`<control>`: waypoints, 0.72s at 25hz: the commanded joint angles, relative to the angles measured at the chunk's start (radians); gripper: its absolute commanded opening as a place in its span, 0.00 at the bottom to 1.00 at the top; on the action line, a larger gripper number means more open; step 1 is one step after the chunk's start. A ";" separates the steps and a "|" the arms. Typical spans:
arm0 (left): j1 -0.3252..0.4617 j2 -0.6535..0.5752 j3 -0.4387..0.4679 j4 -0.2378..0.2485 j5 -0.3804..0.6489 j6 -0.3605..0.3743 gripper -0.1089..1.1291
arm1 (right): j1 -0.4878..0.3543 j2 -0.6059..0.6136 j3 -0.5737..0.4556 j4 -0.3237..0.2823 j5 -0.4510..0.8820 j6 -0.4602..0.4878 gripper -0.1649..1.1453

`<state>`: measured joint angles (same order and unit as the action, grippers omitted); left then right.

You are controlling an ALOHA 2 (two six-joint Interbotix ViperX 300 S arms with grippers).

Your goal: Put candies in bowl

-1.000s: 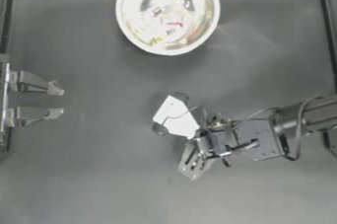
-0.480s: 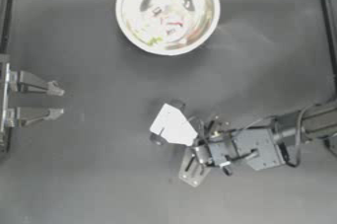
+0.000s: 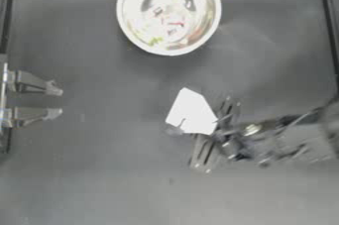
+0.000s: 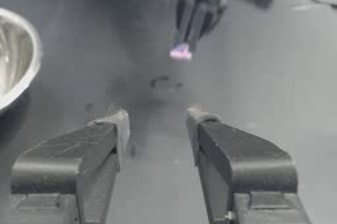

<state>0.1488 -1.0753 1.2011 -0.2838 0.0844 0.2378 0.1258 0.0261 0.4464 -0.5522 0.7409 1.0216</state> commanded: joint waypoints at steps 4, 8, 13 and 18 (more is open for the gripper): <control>0.000 -0.021 0.000 -0.002 -0.005 -0.005 0.73 | -0.123 -0.164 0.054 -0.032 -0.149 -0.009 0.28; 0.000 -0.020 -0.003 -0.003 -0.005 -0.005 0.73 | -0.198 -0.201 0.044 -0.025 -0.169 -0.092 0.27; 0.002 -0.015 -0.002 -0.009 -0.005 -0.005 0.73 | -0.327 -0.199 0.003 0.023 -0.187 -0.245 0.25; 0.002 -0.014 0.000 -0.018 -0.003 -0.003 0.73 | -0.479 -0.172 -0.037 0.140 -0.261 -0.442 0.24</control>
<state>0.1488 -1.1014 1.2134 -0.2991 0.0844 0.2347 -0.3145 -0.1411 0.4449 -0.4479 0.5016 0.6151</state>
